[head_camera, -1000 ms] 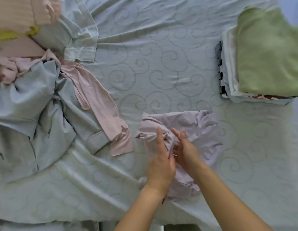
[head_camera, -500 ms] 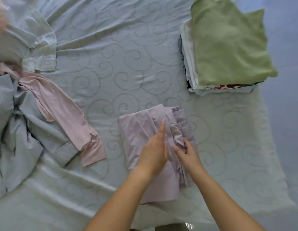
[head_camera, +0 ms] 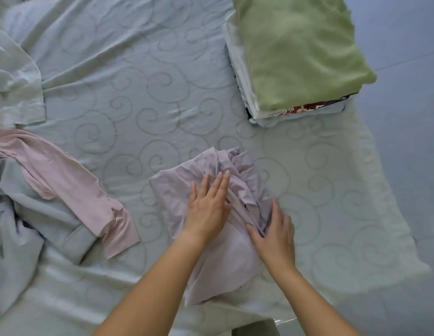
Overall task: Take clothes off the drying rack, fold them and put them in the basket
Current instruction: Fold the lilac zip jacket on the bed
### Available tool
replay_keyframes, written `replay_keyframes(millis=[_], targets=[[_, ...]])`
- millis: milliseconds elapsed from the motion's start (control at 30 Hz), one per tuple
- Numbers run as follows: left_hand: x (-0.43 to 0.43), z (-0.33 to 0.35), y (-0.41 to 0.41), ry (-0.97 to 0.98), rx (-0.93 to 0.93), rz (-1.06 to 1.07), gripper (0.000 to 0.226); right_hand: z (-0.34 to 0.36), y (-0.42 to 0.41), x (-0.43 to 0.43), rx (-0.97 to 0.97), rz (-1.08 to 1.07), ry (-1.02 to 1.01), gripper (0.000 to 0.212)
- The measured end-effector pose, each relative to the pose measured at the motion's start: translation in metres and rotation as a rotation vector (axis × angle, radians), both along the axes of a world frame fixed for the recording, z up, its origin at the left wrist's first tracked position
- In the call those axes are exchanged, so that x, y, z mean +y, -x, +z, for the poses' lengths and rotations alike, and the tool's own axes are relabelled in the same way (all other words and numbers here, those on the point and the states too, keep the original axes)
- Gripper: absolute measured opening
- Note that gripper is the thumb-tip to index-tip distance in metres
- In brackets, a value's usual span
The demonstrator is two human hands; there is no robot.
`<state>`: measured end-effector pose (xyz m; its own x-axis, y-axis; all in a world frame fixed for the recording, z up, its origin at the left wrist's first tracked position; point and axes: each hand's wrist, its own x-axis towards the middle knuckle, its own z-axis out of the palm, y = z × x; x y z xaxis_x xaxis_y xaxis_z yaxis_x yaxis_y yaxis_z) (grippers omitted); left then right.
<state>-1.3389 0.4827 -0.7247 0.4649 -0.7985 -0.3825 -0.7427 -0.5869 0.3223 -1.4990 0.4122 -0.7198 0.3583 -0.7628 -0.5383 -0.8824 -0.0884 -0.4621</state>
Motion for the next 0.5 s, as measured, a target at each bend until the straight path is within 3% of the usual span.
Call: replay_keyframes(millis=[100,200,333,500], targets=[[0.025,-0.008,0.005,0.001,-0.100,0.110,0.086,0.000,-0.013,-0.008,-0.042,-0.007,-0.088,0.094],[0.054,-0.010,0.012,-0.082,-0.088,0.402,0.088,0.003,-0.026,-0.009,-0.053,0.106,-0.147,0.098],[0.078,0.000,0.027,-0.066,0.096,0.832,0.093,0.004,-0.034,-0.003,-0.049,0.222,-0.101,0.090],[0.083,0.016,0.041,0.142,0.316,0.983,0.092,0.002,-0.032,-0.003,-0.164,0.217,-0.141,0.079]])
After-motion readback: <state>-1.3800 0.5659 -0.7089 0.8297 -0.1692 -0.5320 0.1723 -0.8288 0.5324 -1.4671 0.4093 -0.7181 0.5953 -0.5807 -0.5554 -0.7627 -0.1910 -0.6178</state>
